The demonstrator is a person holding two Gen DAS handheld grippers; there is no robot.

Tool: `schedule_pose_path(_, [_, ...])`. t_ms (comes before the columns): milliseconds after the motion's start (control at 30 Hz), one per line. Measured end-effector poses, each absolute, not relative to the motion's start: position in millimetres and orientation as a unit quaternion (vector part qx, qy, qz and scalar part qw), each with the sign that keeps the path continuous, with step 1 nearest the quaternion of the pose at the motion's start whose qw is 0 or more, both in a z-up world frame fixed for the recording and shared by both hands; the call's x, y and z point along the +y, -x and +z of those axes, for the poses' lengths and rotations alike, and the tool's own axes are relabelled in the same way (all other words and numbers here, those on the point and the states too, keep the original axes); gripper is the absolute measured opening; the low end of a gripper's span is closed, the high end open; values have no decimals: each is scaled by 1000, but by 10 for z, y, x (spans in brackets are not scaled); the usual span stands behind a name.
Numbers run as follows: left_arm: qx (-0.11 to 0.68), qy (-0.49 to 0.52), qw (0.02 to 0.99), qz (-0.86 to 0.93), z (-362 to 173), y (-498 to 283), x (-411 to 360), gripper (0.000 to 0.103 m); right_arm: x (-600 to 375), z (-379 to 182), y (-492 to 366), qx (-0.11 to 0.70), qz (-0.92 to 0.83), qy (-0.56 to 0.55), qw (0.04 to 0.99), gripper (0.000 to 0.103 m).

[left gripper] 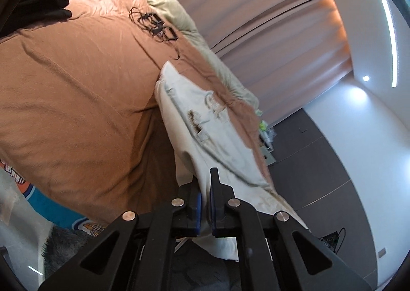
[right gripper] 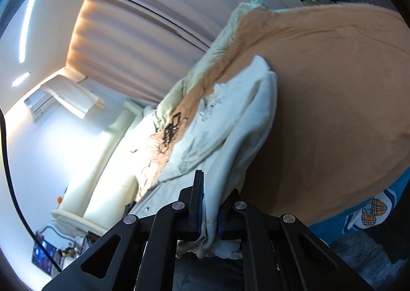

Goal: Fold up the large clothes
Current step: 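Grasp the jacket hem with the left gripper while the right gripper grasps it too, then lift the hem with both grippers and fold it over toward the collar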

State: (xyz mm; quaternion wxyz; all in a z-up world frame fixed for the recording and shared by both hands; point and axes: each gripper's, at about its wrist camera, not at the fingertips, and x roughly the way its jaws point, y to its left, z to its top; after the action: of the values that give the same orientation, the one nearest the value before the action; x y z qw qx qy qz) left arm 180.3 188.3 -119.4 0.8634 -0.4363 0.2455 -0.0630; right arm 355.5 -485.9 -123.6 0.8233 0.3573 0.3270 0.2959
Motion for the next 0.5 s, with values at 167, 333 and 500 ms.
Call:
schedule_pose_path(167, [226, 441, 866, -67, -1100, -1522, 1900, 7, -4847, -1025, -3304, 316, 309, -340, 830, 9])
schedule_pose_path(333, [204, 446, 869, -69, -1053, -1286, 1946, 7, -4878, -933, -2998, 309, 315, -330, 834, 9])
schedule_pose_path(500, [188, 447, 872, -67, -972, -1067, 1940, 7, -4934, -863, -2708, 304, 317, -325, 837, 9])
